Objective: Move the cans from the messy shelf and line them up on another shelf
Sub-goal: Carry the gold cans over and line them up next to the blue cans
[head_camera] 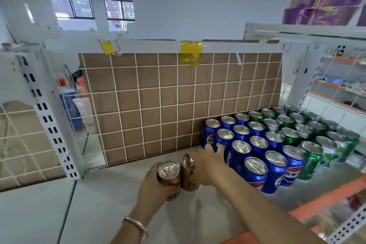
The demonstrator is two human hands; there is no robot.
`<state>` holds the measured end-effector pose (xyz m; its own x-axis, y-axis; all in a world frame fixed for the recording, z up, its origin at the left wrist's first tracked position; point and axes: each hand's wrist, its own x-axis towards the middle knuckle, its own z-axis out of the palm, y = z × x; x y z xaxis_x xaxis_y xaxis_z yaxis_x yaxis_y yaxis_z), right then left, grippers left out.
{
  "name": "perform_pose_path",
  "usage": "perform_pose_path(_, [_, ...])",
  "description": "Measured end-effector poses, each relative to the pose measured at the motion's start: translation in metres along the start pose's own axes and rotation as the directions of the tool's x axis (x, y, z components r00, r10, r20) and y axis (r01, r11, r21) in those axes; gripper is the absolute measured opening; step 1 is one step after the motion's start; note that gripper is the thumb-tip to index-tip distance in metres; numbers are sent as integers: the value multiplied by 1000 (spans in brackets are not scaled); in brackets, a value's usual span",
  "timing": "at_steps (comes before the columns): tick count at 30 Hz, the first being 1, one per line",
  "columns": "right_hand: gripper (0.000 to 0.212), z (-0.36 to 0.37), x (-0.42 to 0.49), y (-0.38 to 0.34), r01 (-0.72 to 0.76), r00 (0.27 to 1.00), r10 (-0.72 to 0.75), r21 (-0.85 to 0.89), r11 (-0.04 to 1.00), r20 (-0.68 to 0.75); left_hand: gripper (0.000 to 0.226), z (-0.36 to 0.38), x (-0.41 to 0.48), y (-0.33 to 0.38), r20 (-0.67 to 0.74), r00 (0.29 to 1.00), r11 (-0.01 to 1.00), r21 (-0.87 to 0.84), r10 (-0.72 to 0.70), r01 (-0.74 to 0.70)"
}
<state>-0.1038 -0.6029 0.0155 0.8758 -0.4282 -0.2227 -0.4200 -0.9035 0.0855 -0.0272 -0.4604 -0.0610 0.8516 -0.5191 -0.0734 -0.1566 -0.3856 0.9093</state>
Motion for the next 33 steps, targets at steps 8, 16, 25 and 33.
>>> perform_pose_path(8, [57, 7, 58, 37, -4, 965, -36, -152, 988, -258, 76, 33, 22, 8, -20, 1000, 999, 33, 20, -20])
perform_pose_path(16, [46, -3, 95, 48, 7, 939, -93, -251, 968, -332, 82, 60, 43, 11, -97, 995, 1000, 5, 4, -3])
perform_pose_path(25, [44, -12, 101, 70, 168, 923, -222, -188, 968, -314, 75, 77, 59, 24, -105, 994, 999, 42, 18, -13])
perform_pose_path(33, [36, -29, 89, 86, 253, 903, -133, 255, 933, -409, 85, 120, 75, 32, -55, 998, 996, 91, -11, 16])
